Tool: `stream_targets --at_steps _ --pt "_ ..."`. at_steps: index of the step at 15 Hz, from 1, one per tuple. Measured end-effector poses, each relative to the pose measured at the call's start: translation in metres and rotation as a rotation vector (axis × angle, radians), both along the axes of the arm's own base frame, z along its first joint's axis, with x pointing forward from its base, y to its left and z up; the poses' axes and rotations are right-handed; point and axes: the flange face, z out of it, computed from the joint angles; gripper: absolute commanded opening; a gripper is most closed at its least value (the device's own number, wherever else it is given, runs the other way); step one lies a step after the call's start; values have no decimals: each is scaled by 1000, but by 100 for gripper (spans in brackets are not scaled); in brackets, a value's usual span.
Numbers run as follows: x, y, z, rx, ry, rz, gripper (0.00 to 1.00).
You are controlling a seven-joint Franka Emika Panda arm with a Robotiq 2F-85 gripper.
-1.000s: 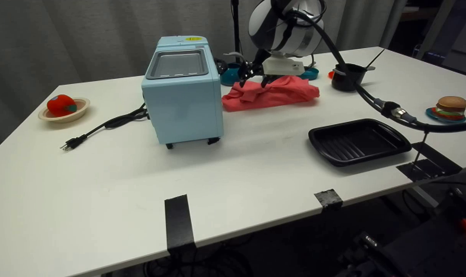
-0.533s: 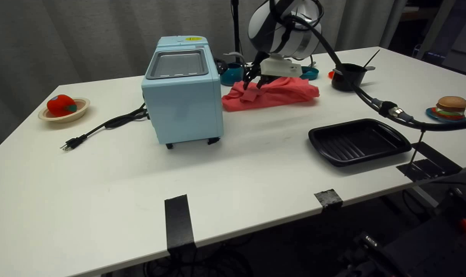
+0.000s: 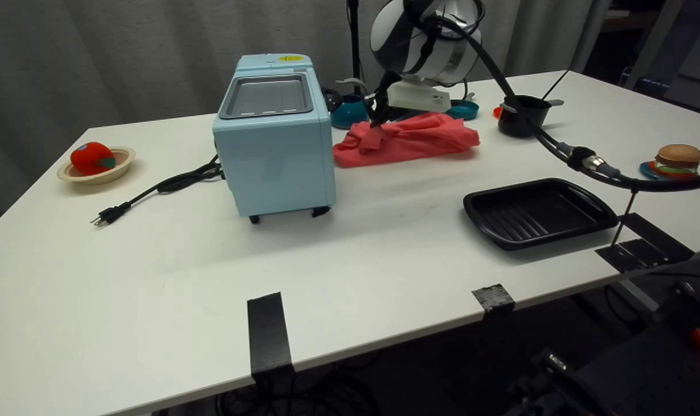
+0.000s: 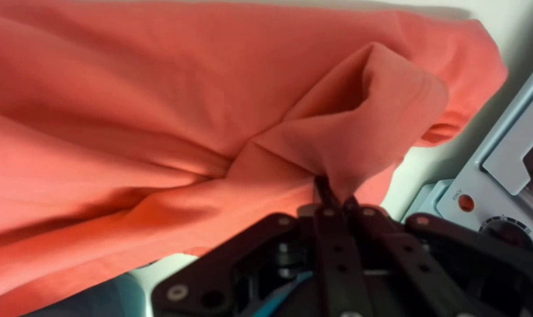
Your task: Unfold the long sleeve shirt on the table
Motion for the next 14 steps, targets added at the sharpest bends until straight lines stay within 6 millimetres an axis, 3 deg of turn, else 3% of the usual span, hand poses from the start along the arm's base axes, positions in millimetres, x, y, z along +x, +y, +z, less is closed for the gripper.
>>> stream_targets --at_steps 7,10,14 --pt "-3 13 56 6 20 55 1" --pt "-23 13 85 1 78 83 1" --pt "-62 13 106 13 204 133 1"
